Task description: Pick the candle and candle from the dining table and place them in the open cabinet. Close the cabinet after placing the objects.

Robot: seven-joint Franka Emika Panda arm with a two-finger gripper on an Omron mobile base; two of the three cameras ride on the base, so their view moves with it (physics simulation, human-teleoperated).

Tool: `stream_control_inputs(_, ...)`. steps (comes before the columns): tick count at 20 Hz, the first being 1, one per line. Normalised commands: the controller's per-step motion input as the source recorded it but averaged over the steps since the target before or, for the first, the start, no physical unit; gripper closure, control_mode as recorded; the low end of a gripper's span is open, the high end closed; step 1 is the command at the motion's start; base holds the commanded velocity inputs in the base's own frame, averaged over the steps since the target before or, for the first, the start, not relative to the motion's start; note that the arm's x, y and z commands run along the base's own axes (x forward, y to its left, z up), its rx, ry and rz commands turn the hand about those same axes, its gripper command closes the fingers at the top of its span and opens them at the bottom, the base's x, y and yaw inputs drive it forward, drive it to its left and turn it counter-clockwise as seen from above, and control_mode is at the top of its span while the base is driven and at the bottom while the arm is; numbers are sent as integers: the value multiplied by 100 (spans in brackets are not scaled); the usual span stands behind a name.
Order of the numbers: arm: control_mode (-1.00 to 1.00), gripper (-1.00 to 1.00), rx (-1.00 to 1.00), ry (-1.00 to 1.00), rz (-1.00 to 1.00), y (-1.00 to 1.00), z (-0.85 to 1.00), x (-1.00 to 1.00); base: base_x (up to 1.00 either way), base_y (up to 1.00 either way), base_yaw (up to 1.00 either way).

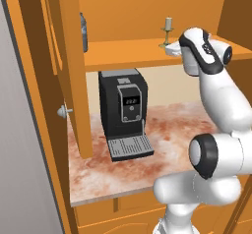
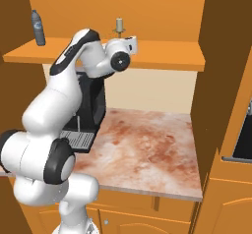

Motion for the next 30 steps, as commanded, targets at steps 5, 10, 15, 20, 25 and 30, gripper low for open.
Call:
stream_control_inputs(5,-100,-100,0,0,-6,-9,18,-49,0,0,0)
stream_control_inputs(10,-100,-100,3,3,-1,-7,8,-75,0,0,0)
stream_control_inputs(15,-100,-100,4,2,0,-1,14,-99,0,0,0)
stream_control_inputs(20,-100,-100,4,16,-6,0,33,-92,0,0,0)
stream_control_inputs(25,-100,-100,2,28,-12,0,26,-80,0,0,0)
stream_control_inputs(30,-100,-100,0,17,-14,0,-10,-80,0,0,0)
